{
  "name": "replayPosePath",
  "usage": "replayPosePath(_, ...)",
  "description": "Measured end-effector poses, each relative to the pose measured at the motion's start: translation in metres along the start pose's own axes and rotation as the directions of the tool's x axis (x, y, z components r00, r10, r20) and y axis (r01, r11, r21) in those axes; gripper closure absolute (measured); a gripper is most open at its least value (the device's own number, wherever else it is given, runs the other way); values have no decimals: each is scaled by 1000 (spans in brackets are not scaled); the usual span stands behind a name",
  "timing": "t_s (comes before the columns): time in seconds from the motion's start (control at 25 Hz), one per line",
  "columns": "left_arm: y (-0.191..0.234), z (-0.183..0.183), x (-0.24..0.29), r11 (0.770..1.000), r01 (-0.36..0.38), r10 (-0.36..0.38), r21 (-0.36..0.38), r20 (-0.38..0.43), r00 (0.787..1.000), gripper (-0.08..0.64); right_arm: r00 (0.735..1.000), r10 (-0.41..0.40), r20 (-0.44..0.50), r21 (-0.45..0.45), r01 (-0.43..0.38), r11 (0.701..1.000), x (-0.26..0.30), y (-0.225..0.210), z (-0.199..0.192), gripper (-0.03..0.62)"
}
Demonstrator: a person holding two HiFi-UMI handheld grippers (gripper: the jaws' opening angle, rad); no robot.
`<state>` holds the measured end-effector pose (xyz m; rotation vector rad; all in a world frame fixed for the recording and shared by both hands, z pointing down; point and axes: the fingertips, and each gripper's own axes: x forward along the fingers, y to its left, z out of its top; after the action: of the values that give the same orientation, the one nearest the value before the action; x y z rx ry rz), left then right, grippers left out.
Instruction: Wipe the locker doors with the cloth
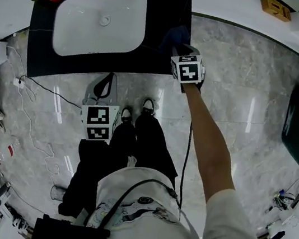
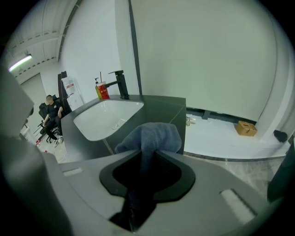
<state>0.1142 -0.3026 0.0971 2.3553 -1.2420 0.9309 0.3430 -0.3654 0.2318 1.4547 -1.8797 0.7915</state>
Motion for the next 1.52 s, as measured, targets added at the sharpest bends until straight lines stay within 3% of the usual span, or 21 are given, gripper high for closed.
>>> replayPosePath(0.32, -12, 2, -20, 1000, 13, -12, -23, 42, 999, 560, 983, 1, 182, 32, -7, 999, -73, 16, 9, 509)
replayPosePath(0.64, -13, -17, -64, 1000, 16, -14, -14, 97, 995, 560, 946, -22, 324, 29, 13, 1000, -159, 56, 2, 509)
replayPosePath(1.16, 13, -139, -184, 1000, -8, 9, -8, 170, 985, 560, 898, -45, 438, -47, 73, 996, -250, 178, -54, 508)
replayPosePath(1.36, 20, -179, -181, 999, -28, 34, -34, 182, 983, 560, 885, -33, 465, -89, 84, 992, -243, 197, -80, 508)
replayPosePath(1.52, 16, -204, -141, 1000, -20, 17, 13, 207, 978, 560, 865, -27, 500, -118, 99, 988, -209, 189, -102, 508)
